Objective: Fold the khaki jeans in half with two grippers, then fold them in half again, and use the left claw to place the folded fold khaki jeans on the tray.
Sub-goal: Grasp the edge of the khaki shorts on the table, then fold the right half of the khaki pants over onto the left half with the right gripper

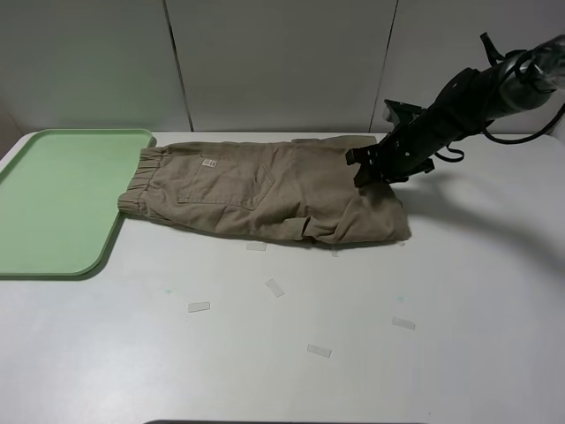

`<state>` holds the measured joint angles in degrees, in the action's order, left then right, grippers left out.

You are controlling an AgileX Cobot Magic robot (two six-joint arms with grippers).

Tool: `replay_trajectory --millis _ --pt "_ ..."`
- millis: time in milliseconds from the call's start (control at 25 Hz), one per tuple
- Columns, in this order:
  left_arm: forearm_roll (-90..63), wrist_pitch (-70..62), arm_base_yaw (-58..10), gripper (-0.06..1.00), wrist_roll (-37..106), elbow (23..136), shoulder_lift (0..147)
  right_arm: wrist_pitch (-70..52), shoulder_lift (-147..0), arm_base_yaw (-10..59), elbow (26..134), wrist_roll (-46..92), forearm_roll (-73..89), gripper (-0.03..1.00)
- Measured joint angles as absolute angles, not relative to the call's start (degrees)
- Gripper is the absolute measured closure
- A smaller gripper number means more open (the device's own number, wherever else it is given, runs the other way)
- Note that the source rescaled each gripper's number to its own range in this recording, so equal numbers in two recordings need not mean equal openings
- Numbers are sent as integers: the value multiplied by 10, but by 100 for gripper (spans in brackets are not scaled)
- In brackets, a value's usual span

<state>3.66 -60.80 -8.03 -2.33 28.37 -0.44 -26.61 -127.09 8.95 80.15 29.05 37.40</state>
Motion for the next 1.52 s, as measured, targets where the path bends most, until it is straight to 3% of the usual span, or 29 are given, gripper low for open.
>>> replay_trajectory --millis 120,600,1200,1520 --pt "37 -608 -80 8 -23 284 -5 -264 -1271 92 801 290 370 93" --pt "37 -608 -80 8 -23 284 -5 -297 -1269 83 803 263 225 94" --pt "37 -608 -80 8 -23 284 -5 -377 -1205 -16 803 135 -141 94" --pt "37 -608 -80 8 -23 284 -5 -406 -1161 20 806 114 -179 94"
